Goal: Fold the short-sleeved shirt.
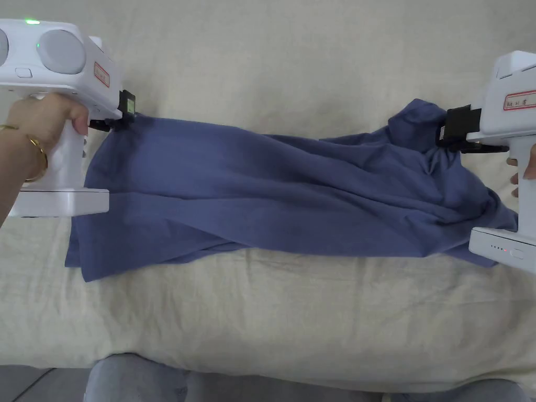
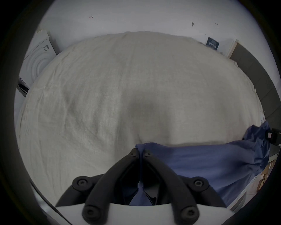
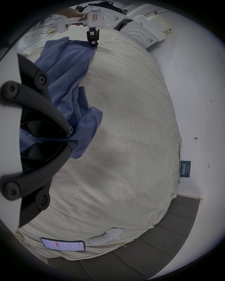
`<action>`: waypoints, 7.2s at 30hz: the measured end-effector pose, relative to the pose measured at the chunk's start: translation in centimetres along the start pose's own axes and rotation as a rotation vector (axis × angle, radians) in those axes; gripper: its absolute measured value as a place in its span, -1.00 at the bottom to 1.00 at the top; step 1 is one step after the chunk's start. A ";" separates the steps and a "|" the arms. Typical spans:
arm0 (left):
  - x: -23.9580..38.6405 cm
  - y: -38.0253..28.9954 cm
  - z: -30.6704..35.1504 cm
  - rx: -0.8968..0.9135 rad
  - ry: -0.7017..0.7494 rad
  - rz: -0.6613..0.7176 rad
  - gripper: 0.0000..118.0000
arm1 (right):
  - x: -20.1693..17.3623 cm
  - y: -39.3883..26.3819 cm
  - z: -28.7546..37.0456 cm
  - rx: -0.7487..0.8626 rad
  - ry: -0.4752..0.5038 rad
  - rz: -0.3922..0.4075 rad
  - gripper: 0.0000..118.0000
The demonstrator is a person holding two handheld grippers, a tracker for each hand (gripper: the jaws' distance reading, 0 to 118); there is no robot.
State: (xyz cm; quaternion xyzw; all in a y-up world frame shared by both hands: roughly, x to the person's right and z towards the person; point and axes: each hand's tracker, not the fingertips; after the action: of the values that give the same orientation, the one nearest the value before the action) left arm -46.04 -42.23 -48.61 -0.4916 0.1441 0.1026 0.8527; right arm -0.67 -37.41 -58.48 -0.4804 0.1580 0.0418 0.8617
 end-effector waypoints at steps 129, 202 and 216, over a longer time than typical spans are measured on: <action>3.1 -27.5 12.9 0.377 0.121 0.006 -1.00 | 9.7 -23.3 10.2 0.136 -0.097 -0.196 -0.97; 9.0 -25.2 20.7 0.666 -0.061 -0.036 -1.00 | 5.9 -17.9 14.1 0.101 -0.218 0.104 0.59; 9.1 -25.5 19.5 0.617 -0.070 -0.032 -1.00 | 6.8 -17.6 6.5 -0.095 -0.338 0.105 -0.63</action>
State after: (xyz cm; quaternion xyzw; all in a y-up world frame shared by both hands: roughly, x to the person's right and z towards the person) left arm -26.64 -37.65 -21.91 -0.2079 0.1313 0.0572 0.9676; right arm 11.21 -41.94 -43.13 -0.4976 0.0339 0.1744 0.8490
